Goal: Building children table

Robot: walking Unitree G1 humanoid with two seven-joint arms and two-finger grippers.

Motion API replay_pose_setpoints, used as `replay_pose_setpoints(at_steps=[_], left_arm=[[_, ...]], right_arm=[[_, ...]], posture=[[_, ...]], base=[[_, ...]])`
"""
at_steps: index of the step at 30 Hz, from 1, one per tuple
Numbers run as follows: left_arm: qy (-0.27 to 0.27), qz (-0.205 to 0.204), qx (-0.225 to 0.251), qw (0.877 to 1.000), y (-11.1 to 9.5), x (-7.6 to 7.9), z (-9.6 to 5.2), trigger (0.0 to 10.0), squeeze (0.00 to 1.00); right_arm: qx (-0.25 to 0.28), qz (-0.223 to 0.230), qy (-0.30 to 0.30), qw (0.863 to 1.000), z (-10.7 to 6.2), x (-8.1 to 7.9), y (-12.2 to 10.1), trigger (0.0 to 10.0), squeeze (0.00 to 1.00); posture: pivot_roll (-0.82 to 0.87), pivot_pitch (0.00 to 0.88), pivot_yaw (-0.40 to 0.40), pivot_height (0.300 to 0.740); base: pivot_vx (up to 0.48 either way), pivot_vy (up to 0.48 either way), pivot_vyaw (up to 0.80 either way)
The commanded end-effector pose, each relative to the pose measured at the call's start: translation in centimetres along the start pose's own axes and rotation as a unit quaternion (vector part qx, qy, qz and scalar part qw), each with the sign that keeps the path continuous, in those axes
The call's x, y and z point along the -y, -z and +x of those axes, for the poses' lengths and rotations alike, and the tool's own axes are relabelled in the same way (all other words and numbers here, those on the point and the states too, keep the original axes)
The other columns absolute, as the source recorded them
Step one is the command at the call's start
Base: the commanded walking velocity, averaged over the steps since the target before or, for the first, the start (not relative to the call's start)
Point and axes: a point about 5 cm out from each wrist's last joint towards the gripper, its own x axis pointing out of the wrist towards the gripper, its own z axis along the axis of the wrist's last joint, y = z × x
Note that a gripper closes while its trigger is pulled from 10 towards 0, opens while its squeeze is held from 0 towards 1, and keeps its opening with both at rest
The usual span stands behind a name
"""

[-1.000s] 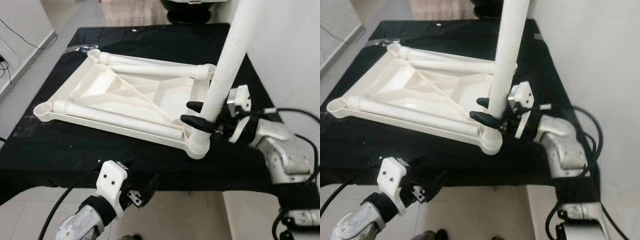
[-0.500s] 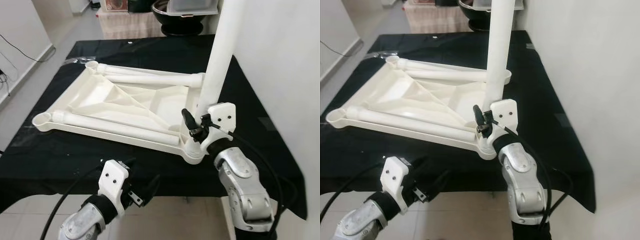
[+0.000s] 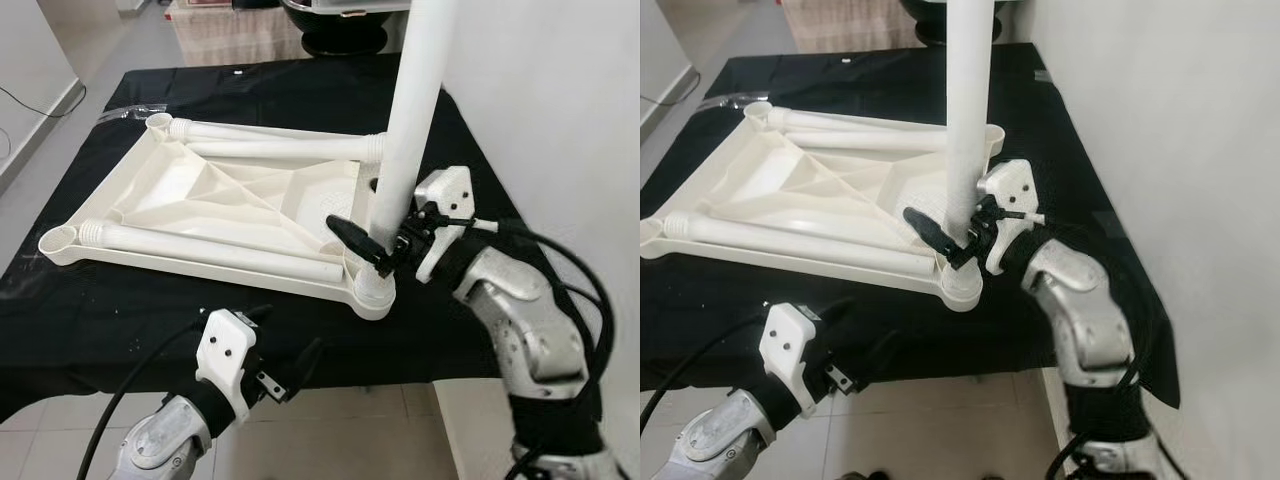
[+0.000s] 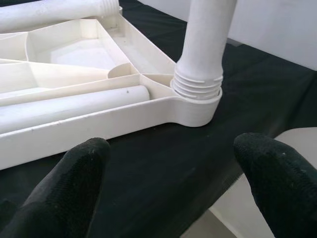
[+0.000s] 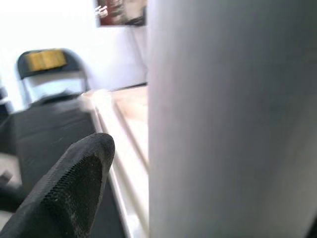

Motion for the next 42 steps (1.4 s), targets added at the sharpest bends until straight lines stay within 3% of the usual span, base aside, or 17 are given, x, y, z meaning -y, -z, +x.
replay_pose_setpoints(at_steps=[1, 6, 11, 12, 13, 23, 30, 32, 33, 34, 35, 36, 37, 38, 39, 40, 42], left_arm=[[-0.004, -0.005, -0.006, 1.0, 0.2, 0.1, -0.4, 10.0, 0.0], [-0.003, -0.006, -0.006, 1.0, 0.0, 0.3, -0.7, 10.0, 0.0], [0.01, -0.007, -0.007, 1.0, -0.3, 0.8, -1.3, 10.0, 0.0], [0.015, -0.003, -0.006, 1.0, -0.5, 0.9, -1.4, 10.0, 0.0], [0.019, 0.0, -0.005, 1.0, -0.6, 1.1, -1.6, 10.0, 0.0], [0.024, 0.005, -0.009, 1.0, -0.9, 1.3, -2.0, 10.0, 0.0], [0.022, 0.006, -0.012, 1.0, -0.9, 1.3, -1.9, 10.0, 0.0], [0.02, 0.006, -0.012, 1.0, -0.8, 1.3, -1.8, 10.0, 0.0], [0.018, 0.006, -0.011, 1.0, -0.8, 1.2, -1.7, 10.0, 0.0], [0.018, 0.006, -0.011, 1.0, -0.8, 1.2, -1.7, 10.0, 0.0], [0.017, 0.006, -0.01, 1.0, -0.7, 1.1, -1.7, 10.0, 0.0], [0.015, 0.007, -0.01, 1.0, -0.7, 1.0, -1.6, 10.0, 0.0], [0.011, 0.007, -0.01, 1.0, -0.6, 0.8, -1.5, 10.0, 0.0], [0.011, 0.007, -0.01, 1.0, -0.6, 0.8, -1.5, 10.0, 0.0], [0.008, 0.007, -0.009, 1.0, -0.6, 0.6, -1.4, 10.0, 0.0], [0.006, 0.007, -0.009, 1.0, -0.5, 0.4, -1.3, 10.0, 0.0], [0.005, 0.007, -0.008, 1.0, -0.3, 0.3, -1.0, 10.0, 0.0]], right_arm=[[0.004, 0.007, -0.044, 0.999, 0.5, 0.0, 0.1, 10.0, 0.0], [0.001, 0.009, -0.075, 0.997, 0.9, 0.8, -0.1, 10.0, 0.0], [-0.005, 0.018, -0.143, 0.989, 1.2, 2.4, -0.3, 10.0, 0.0], [-0.009, 0.024, -0.16, 0.987, 1.2, 2.7, -0.1, 8.7, 0.0], [-0.012, 0.027, -0.174, 0.984, 1.0, 2.9, 0.0, 0.0, 0.0], [-0.029, 0.035, -0.221, 0.974, 0.2, 3.4, 0.3, 0.0, 0.0], [-0.023, 0.033, -0.2, 0.979, -0.6, 3.9, 1.0, 0.0, 0.0], [-0.018, 0.031, -0.174, 0.984, -0.8, 3.5, 1.4, 0.0, 0.0], [-0.021, 0.032, -0.124, 0.991, -1.1, 2.1, 2.3, 0.0, 0.0], [-0.021, 0.032, -0.124, 0.991, -1.1, 2.1, 2.3, 0.0, 0.0], [-0.023, 0.033, -0.087, 0.995, -1.3, 1.1, 2.7, 0.0, 0.0], [-0.043, 0.043, 0.006, 0.998, -1.2, -0.1, 3.7, 0.0, 0.0], [-0.092, 0.048, 0.196, 0.975, -1.7, -0.9, 5.1, 0.0, 0.0], [-0.092, 0.048, 0.196, 0.975, -1.7, -0.9, 5.1, 0.0, 0.0], [-0.117, 0.058, 0.296, 0.946, -2.5, -2.4, 5.7, 0.0, 0.0], [-0.132, 0.067, 0.358, 0.922, -3.4, -3.4, 5.9, 0.0, 0.0], [-0.13, 0.058, 0.375, 0.916, -3.2, -3.8, 5.9, 0.0, 0.0]], posture=[[0.01, 0.207, 0.012, 0.74], [0.02, 0.221, 0.013, 0.74], [0.05, 0.246, 0.018, 0.74], [0.06, 0.259, 0.022, 0.74], [0.06, 0.266, 0.024, 0.74], [0.07, 0.274, 0.033, 0.74], [0.06, 0.263, 0.028, 0.74], [0.05, 0.26, 0.026, 0.74], [0.04, 0.252, 0.016, 0.74], [0.04, 0.252, 0.016, 0.74], [0.04, 0.25, 0.014, 0.74], [0.03, 0.246, 0.016, 0.74], [0.01, 0.242, 0.025, 0.74], [0.01, 0.242, 0.025, 0.74], [0.0, 0.231, 0.03, 0.74], [0.0, 0.231, 0.03, 0.74], [-0.01, 0.197, 0.034, 0.74]], base=[[0.0, 0.0, 0.0], [0.0, 0.0, 0.0], [0.0, 0.0, 0.0], [0.0, 0.0, 0.0], [0.0, 0.0, 0.0], [0.0, 0.0, 0.0], [0.0, 0.0, 0.0], [0.0, 0.0, 0.0], [0.0, 0.0, 0.0], [0.0, 0.0, 0.0], [0.0, 0.0, 0.0], [0.0, 0.0, 0.0], [0.0, 0.0, 0.0], [0.0, 0.0, 0.0], [0.0, 0.0, 0.0], [0.0, 0.0, 0.0], [0.0, 0.0, 0.0]])
